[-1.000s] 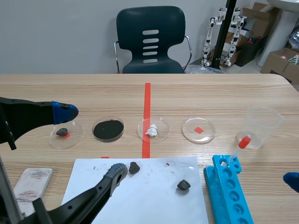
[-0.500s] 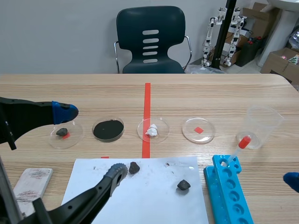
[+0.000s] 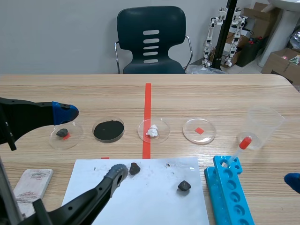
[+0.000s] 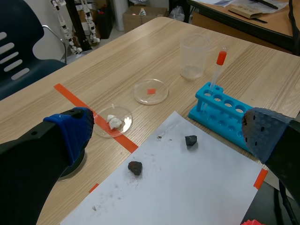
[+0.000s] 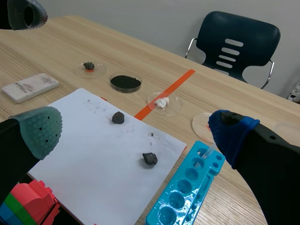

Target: Return to the home posture

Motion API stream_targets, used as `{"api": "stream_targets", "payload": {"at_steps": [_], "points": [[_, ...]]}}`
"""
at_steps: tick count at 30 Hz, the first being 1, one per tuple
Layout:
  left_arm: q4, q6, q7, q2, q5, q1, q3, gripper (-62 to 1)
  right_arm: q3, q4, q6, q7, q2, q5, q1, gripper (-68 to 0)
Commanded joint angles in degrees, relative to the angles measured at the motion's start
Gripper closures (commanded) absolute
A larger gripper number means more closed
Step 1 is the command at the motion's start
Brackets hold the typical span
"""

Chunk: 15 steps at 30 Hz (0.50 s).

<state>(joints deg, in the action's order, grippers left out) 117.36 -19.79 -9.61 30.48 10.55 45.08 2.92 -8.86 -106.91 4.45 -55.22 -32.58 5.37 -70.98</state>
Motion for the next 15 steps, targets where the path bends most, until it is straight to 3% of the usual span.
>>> {"api": "stream_targets", "payload": {"at_steps": [1,15], "points": [[0.35,-0.09,-0.83,-0.61,0.42,0.28,0.0,-62.3,0.17,-1.14,0.0,-1.01,-0.26,0.2,0.24,-67.9],[0.35,-0.09,-1.11,-0.61,0.44,0.22,0.0,-62.3,0.17,-1.14,0.0,-1.01,-0.26,0.2,0.24,-67.9]]}}
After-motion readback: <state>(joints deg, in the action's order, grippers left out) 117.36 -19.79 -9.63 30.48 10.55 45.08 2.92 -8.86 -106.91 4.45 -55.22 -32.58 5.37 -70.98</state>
